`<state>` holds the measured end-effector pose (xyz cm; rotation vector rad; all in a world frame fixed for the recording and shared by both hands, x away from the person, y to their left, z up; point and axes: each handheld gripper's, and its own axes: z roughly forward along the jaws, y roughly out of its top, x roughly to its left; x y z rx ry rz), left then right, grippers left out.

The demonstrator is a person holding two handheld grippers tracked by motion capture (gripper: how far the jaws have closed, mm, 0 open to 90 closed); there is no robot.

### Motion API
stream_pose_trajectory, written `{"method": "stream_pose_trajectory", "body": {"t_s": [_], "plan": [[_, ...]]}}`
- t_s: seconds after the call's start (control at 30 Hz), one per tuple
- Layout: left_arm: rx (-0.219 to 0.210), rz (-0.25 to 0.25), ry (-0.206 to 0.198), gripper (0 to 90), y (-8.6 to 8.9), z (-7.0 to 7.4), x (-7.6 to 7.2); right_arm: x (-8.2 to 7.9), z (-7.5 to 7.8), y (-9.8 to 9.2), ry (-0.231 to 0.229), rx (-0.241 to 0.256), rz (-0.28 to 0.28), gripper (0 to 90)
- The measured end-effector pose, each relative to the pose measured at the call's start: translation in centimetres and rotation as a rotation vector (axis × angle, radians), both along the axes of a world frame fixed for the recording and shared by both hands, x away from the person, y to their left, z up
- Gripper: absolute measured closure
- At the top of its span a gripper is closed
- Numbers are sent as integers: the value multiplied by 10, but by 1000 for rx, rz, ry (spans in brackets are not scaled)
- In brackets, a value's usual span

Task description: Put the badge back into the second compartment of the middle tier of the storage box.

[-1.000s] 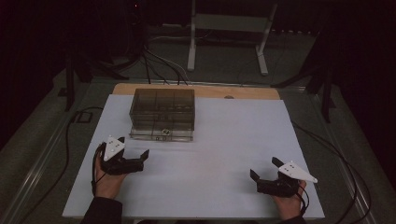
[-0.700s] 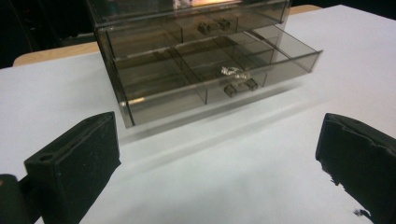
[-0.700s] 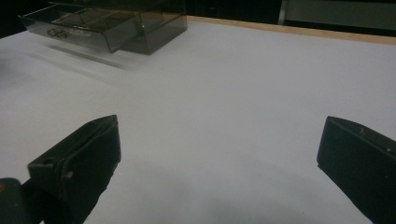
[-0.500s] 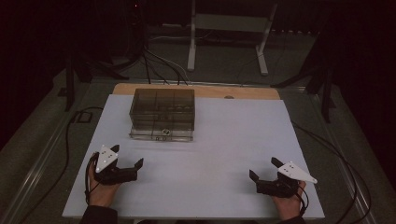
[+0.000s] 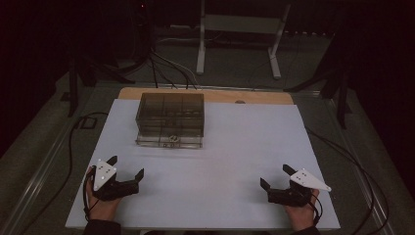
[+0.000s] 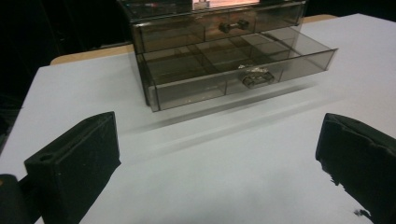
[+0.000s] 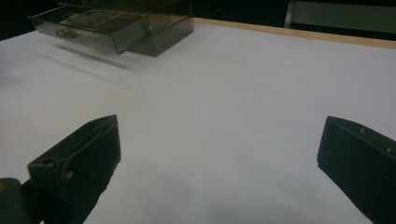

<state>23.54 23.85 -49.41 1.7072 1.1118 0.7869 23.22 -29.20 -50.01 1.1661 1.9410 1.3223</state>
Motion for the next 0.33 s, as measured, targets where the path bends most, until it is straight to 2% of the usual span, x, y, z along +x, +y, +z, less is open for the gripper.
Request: {"method": "stream_pose_trajectory", "body": {"t_s": [0.13,0.33], "plan": [[-8,15,-2,5,3,0,0,1,-1,1,5,-3,1,0],[-11,24,16,5,5,-3,1,3,-4,0,31,-10,-7,0]]}}
